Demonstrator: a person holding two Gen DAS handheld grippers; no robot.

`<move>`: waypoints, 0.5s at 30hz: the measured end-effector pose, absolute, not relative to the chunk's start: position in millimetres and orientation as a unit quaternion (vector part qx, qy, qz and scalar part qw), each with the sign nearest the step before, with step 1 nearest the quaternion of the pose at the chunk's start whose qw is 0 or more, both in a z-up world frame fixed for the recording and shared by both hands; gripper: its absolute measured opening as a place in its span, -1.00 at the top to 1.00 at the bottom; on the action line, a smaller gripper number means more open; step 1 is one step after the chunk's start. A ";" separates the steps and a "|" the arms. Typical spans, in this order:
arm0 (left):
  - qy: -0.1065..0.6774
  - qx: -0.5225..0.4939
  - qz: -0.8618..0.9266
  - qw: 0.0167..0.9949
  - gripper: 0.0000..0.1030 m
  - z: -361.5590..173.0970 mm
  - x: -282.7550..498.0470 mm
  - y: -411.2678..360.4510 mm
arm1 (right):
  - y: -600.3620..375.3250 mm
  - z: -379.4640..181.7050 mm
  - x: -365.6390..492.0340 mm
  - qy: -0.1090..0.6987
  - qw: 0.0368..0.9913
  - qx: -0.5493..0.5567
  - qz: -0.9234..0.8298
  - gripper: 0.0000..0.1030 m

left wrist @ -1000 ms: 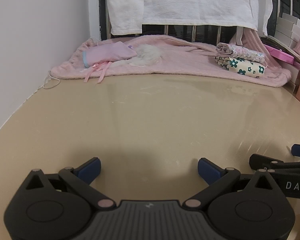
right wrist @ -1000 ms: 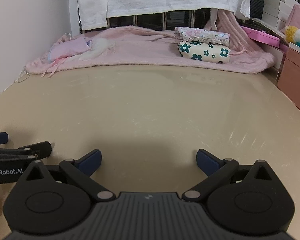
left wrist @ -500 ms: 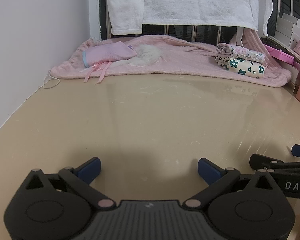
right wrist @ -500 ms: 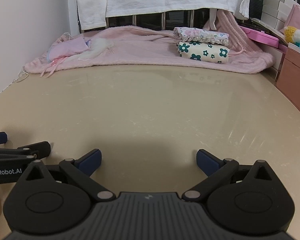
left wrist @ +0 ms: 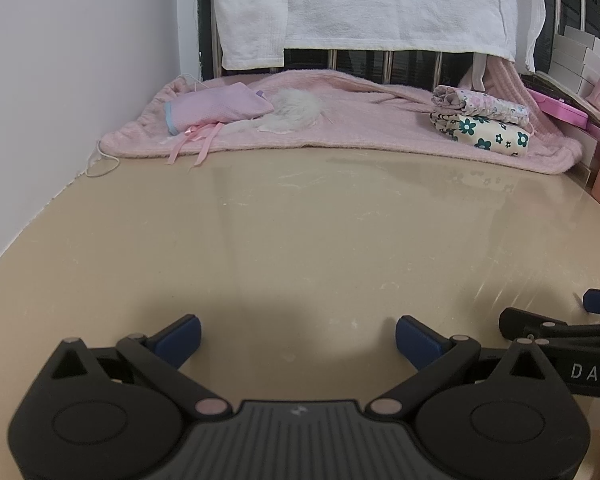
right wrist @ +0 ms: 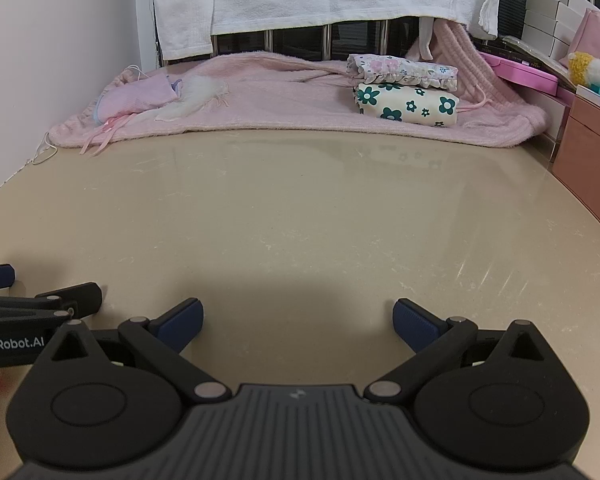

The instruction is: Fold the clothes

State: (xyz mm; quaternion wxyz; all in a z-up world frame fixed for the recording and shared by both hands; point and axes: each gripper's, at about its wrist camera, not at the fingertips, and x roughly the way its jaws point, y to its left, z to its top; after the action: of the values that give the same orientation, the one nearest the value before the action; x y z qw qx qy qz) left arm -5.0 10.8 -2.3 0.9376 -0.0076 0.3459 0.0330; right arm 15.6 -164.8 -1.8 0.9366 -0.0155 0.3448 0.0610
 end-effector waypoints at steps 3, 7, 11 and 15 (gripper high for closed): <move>0.346 -0.008 0.033 0.938 -1.00 -2.4 -4.9 11.0 | -164.7 -1.8 15.5 0.345 0.937 -0.015 0.061 -0.99; 0.346 -0.008 0.033 0.938 -1.00 -2.5 -4.9 11.1 | -165.1 -1.7 15.5 0.345 0.937 -0.015 0.061 -0.99; 0.346 -0.008 0.033 0.938 -1.00 -2.4 -5.0 10.9 | -165.8 -1.5 15.5 0.345 0.937 -0.016 0.062 -0.99; 0.346 -0.008 0.035 0.938 -1.00 -2.5 -3.8 11.3 | -165.6 -1.4 14.9 0.345 0.937 -0.015 0.061 -0.99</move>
State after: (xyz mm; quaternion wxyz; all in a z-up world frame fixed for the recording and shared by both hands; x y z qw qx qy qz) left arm -3.8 11.3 -2.5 0.9377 -0.0080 0.3457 0.0347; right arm 14.9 -165.6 -1.4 0.9365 -0.0155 0.3448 0.0614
